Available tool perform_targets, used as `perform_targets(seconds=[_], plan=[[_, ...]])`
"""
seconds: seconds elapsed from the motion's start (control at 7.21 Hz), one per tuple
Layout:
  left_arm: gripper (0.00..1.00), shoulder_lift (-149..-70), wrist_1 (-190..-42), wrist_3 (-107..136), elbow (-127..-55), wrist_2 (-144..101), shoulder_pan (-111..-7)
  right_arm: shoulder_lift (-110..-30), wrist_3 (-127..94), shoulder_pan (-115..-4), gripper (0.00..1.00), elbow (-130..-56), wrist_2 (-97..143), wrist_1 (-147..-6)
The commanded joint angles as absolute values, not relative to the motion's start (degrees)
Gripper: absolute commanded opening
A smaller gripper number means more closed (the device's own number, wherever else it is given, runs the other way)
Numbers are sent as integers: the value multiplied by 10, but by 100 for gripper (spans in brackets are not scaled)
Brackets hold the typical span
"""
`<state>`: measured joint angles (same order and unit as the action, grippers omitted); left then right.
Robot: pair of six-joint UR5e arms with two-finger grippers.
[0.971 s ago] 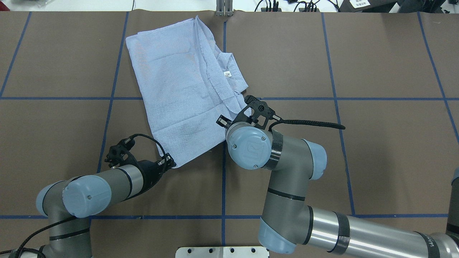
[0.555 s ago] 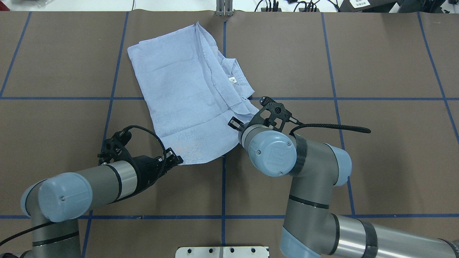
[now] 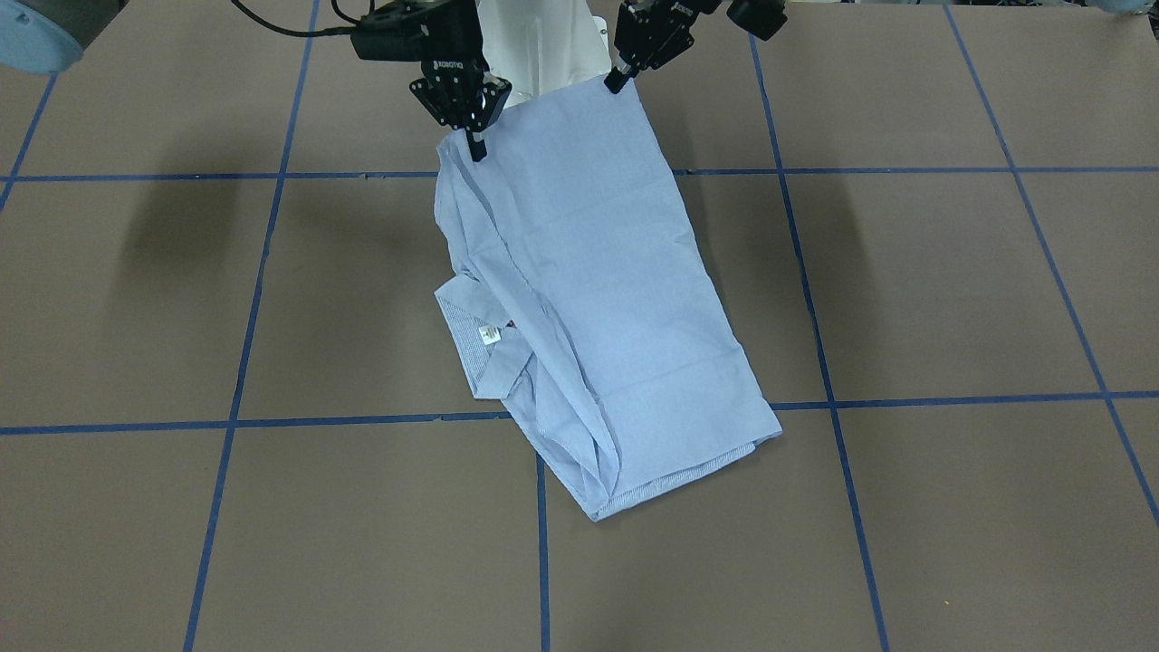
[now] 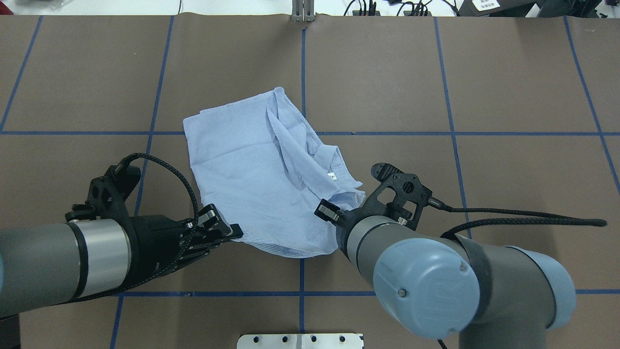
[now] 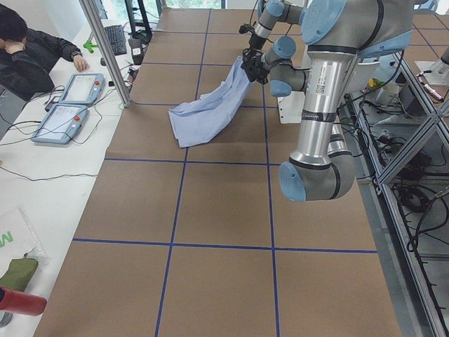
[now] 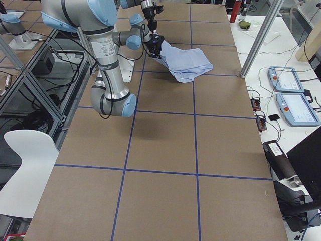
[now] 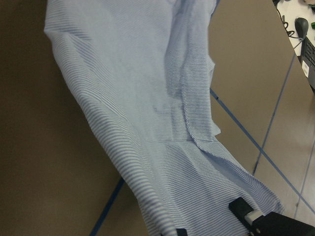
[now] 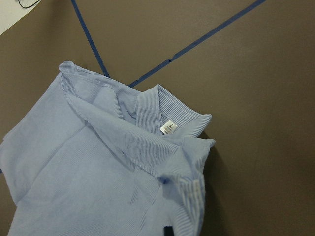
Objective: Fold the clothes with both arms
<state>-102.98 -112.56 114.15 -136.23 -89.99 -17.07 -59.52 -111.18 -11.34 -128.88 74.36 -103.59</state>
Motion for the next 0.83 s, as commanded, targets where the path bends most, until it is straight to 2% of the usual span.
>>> perform_targets(seconds=[0.0, 0.28, 0.55, 0.69], plan=[[0, -1033, -1088, 1119, -1364, -916, -201, -591, -1117, -103, 0, -1311, 738, -1064], [0, -1037, -1071, 1068, -1298, -914, -244, -508, -1100, -138, 0, -1189, 715, -1055], [0, -1063, -1071, 1021, -1233, -915, -288, -481, -1063, -183, 0, -1092, 715, -958], [0, -1080, -1070, 994, -1202, -916, -309, -440, -1050, -210, 0, -1019, 716, -926]])
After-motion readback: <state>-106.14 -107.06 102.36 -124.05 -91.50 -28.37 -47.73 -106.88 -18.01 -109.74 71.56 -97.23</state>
